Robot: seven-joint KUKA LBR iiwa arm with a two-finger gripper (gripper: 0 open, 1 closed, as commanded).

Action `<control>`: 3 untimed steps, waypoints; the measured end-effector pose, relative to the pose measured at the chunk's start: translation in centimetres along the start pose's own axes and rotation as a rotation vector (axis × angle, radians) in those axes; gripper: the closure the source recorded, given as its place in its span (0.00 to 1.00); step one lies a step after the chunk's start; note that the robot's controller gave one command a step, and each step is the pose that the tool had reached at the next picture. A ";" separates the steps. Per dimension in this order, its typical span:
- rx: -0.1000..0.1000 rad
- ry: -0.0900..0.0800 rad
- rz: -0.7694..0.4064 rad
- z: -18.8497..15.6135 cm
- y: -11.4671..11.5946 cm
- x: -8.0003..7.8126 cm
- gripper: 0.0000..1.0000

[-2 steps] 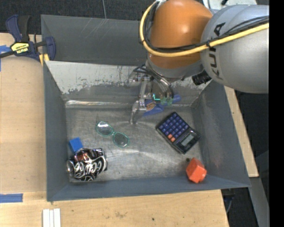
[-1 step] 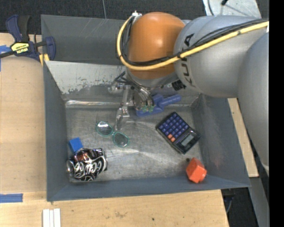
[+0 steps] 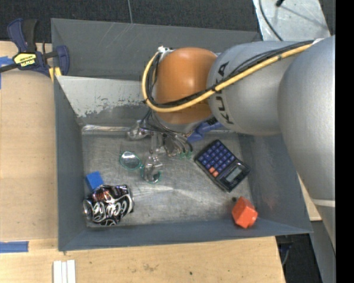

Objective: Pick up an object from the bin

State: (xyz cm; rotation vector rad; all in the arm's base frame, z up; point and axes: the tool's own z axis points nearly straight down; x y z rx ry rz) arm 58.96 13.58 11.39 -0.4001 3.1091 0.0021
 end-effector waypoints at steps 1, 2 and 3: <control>0.003 0.002 0.565 3.8 1.7 -0.2 1.00; 0.003 0.002 0.565 3.8 1.6 -0.2 1.00; 0.001 0.003 0.613 -15.9 3.5 -1.1 1.00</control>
Offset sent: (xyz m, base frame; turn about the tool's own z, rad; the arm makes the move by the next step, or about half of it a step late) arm 0.0000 0.0000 0.0000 0.0000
